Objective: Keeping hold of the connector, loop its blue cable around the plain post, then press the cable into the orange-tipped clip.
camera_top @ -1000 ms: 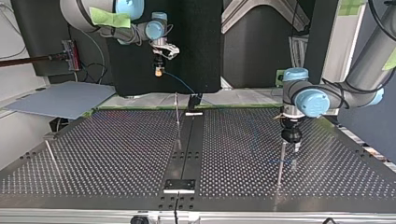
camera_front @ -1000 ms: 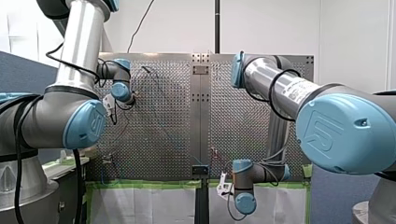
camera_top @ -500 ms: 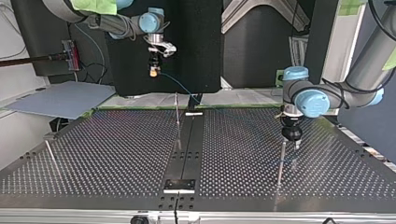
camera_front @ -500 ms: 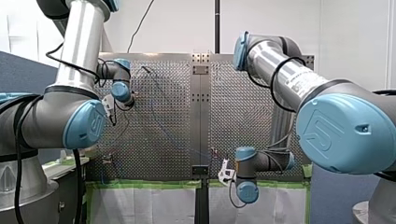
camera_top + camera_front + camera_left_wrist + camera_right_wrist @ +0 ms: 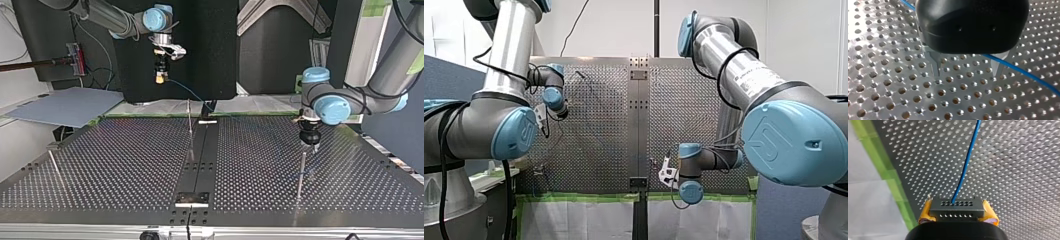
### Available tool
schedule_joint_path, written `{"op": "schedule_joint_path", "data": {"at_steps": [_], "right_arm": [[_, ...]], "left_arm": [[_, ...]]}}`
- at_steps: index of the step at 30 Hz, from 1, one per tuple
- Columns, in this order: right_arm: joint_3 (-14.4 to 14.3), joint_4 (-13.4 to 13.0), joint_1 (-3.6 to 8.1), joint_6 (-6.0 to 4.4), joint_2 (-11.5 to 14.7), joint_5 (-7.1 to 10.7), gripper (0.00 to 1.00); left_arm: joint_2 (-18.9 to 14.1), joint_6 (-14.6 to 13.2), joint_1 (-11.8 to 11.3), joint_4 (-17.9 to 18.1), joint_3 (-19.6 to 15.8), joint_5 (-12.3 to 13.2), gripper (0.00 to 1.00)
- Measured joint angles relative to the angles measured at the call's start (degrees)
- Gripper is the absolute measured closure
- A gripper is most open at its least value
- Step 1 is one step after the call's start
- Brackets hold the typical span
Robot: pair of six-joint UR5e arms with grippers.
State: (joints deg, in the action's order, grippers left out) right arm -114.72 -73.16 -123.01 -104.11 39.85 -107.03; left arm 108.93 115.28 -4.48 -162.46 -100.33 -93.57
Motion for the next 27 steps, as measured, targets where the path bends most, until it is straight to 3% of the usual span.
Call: {"op": "schedule_joint_path", "data": {"at_steps": [15, 27], "right_arm": [[-0.03, -0.18, 0.01, 0.03, 0.73, 0.23, 1.00], [-0.02, 0.00, 0.08, 0.31, 0.72, 0.26, 1.00]], "left_arm": [[-0.07, 7.01, -1.70, 3.55, -2.61, -0.68, 0.00], [-0.20, 12.72, -3.50, 9.75, -6.19, -0.57, 0.00]]}}
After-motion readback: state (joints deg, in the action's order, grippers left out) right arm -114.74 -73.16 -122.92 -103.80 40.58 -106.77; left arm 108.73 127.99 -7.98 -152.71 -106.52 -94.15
